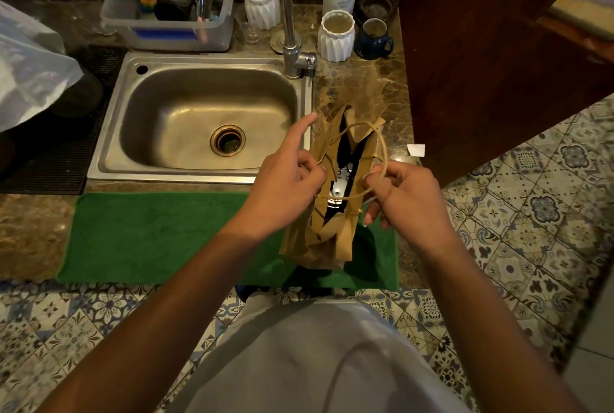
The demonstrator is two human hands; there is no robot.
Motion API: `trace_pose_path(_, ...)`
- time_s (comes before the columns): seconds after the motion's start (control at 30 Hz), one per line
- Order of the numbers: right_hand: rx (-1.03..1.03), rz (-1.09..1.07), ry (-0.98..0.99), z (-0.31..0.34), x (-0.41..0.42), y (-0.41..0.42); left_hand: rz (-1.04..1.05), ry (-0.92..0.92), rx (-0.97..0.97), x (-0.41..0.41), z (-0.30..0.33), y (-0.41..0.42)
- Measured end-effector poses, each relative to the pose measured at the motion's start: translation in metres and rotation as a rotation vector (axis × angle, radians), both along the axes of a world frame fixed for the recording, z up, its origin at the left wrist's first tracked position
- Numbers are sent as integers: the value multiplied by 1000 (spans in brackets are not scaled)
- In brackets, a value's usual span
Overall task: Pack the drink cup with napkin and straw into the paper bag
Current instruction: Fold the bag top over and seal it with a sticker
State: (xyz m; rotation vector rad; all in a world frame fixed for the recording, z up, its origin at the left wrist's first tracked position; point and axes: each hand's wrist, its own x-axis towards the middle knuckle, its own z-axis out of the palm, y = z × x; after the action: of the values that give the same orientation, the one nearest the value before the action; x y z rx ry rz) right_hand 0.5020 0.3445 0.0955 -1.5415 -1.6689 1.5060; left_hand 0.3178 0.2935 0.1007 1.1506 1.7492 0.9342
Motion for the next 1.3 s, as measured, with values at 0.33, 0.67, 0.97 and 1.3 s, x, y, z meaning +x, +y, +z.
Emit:
trace_pose_path(0.33,-68,-14,34,-10,-6,-3,8,-20,-22,0,-9,-7)
trace_pose_path(0.67,-176,-49,214,-17,-7,-7,-29,-91,-55,1,-16,-15)
trace_pose_path(0.97,-228,-104,373,-28,-11,-9,-33,-114,-140,3,-23,-25)
trace_pose_path(1.3,-344,-109,385,-39,-22,-10,-107,-91,-204,6,-29,-22)
